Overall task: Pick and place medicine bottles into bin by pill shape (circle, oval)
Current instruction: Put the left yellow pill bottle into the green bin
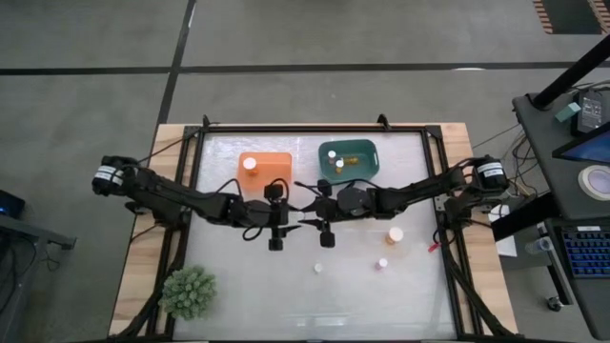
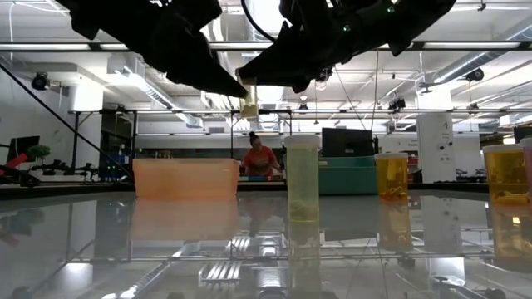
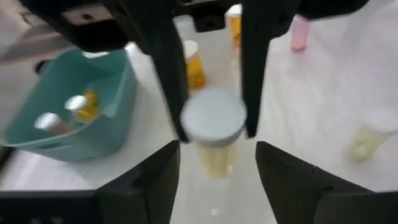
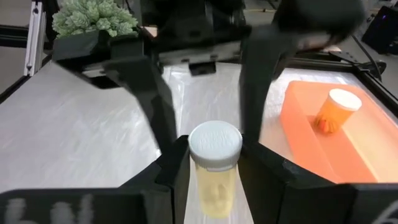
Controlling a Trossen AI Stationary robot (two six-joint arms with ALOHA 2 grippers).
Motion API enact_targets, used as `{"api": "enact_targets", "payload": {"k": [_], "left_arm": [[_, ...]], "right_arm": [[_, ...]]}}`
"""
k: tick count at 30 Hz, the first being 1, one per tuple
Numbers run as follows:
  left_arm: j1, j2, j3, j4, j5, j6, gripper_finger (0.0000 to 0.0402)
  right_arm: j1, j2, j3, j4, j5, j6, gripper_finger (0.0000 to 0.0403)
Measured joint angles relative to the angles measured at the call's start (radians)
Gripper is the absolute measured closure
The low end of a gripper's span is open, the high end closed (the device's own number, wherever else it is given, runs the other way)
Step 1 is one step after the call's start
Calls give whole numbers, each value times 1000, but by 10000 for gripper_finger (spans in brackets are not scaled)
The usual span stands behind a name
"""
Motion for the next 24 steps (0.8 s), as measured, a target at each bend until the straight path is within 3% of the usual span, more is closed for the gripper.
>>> {"api": "enact_targets", "payload": {"k": [7,17,24], "left_arm": [[0,-93,-10,-32,-77,140,195],[24,-274,-53,31,-91,266,194],[55,-313,-64,111,-112,355,194]], "right_arm": [[-27,-26,-9,-26,8,1,292],[-157,-131,-100,-21,12,67,289],[-246,-198,-177,-18,106,168,286]]}}
